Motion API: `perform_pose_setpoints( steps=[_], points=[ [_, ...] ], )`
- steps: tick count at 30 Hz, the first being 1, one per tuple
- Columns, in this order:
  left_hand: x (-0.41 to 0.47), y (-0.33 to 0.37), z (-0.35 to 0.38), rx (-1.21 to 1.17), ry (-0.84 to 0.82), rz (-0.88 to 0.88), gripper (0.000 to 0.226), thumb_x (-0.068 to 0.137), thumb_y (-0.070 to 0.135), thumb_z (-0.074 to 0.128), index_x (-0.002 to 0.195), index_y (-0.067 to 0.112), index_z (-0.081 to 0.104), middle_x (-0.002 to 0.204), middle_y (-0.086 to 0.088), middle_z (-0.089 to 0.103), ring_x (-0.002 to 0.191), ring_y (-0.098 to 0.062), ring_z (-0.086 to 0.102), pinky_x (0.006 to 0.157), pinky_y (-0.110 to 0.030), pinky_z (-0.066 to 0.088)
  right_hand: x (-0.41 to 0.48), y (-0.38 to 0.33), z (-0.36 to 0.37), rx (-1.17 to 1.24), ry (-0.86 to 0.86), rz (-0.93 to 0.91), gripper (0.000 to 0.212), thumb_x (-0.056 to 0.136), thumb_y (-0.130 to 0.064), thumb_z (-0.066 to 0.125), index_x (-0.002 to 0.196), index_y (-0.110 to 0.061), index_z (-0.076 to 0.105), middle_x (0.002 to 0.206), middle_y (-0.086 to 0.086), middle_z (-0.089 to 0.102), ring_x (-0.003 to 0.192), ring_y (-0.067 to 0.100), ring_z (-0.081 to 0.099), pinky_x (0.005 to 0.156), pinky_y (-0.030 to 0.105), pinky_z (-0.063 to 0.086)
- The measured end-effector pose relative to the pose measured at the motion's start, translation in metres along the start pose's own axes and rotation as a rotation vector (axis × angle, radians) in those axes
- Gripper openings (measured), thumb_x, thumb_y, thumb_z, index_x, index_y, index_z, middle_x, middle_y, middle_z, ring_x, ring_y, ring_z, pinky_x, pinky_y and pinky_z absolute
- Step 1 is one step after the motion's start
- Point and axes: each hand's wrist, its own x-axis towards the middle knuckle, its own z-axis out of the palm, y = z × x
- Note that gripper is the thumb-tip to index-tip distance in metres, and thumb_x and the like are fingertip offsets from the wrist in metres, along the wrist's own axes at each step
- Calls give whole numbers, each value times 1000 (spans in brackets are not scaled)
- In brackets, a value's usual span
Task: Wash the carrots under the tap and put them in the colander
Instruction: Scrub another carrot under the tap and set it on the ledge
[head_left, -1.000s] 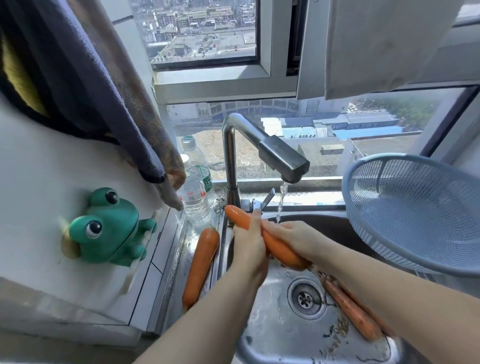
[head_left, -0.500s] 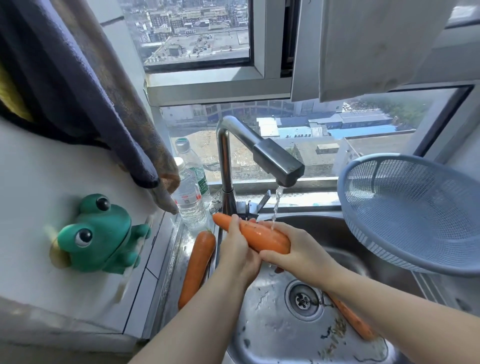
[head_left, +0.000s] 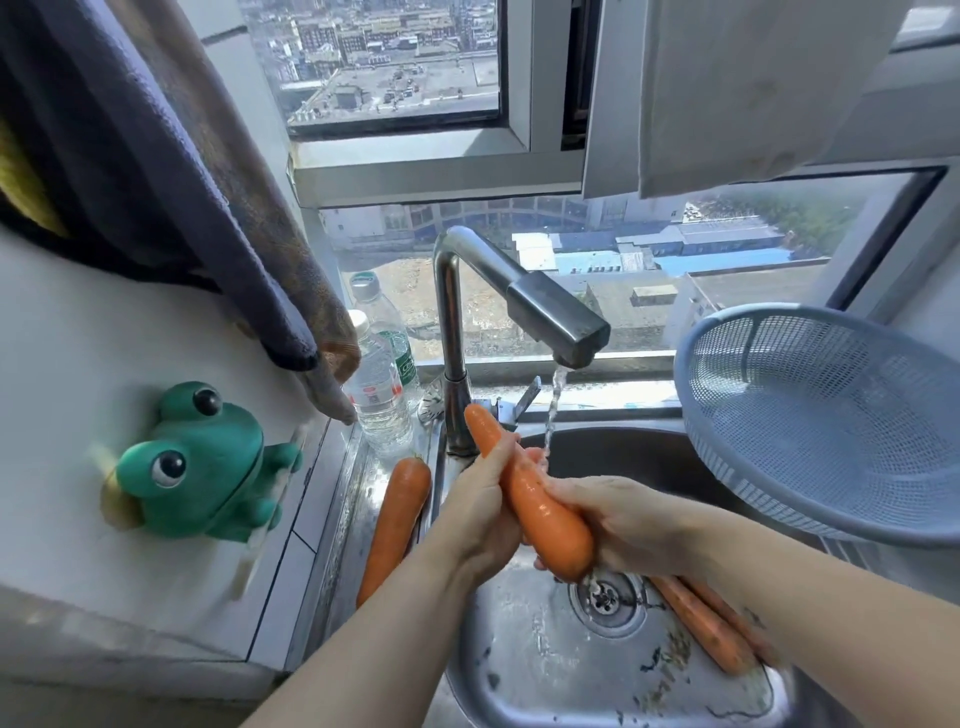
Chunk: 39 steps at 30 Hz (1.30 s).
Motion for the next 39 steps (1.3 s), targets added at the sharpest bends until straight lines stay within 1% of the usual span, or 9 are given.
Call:
perform_pose_setpoints(
  steps=[3,8,12,17,22,26,30,34,39],
  points=[
    [-4,3,0,56,-40,30,20,94,32,54,99,13,59,88,-6,63,82,-17,60,85,-37,45,-2,-2,-1,37,-42,47,46,90,-36,48,125,-6,49,107,14,60,89,23,59,83,36,46],
    [-5,5,0,192,-89,49,22,95,38,51,105,19,57,91,-1,62,81,-13,57,69,-30,40,-1,-1,5,43,41,34,39,91,-37,51,121,-11,55,102,10,66,79,20,65,70,33,53],
    [-4,8,-1,170,-90,60,25,95,37,51,107,16,58,97,-5,63,89,-17,60,81,-34,47,-6,-5,-8,95,-103,13,40,90,-22,54,130,-17,55,122,16,60,99,28,62,90,46,49],
    [-5,4,1,241,-122,97,31,98,37,46,120,15,51,103,-3,60,86,-16,57,73,-31,43,0,-3,-1,4,110,-29,32,93,-31,54,117,-12,61,102,11,66,84,23,65,79,40,51],
    [-5,3,0,186,-114,88,46,98,36,46,137,12,43,109,-6,61,107,-20,58,99,-40,44,-10,-9,-9,0,-5,-9,31,95,-17,52,124,-15,61,110,10,67,98,24,63,95,49,45],
    [-3,2,2,234,-107,106,38,98,37,46,129,14,47,108,-4,61,100,-18,58,92,-37,46,-2,-6,-2,-59,155,-41,25,96,-22,54,118,-17,64,109,9,69,95,21,65,98,51,46],
    [0,6,-1,220,-93,85,20,98,36,46,109,22,55,110,-5,62,105,-23,57,101,-43,41,-5,-11,-8,-11,21,-23,32,95,-17,53,126,-14,60,108,9,69,99,22,65,95,47,47],
    [-1,5,-3,225,-98,112,31,95,39,48,119,19,52,113,-7,60,107,-23,56,98,-41,42,0,-8,-6,-14,81,-31,32,94,-22,55,124,-13,61,113,12,67,100,24,64,100,52,44],
    [-2,8,-4,195,-123,114,28,96,38,46,117,20,52,109,-5,61,105,-23,57,90,-36,45,-3,-13,-17,-23,-79,-17,46,85,-21,64,129,-11,57,119,13,65,108,25,62,95,47,47]
  ],
)
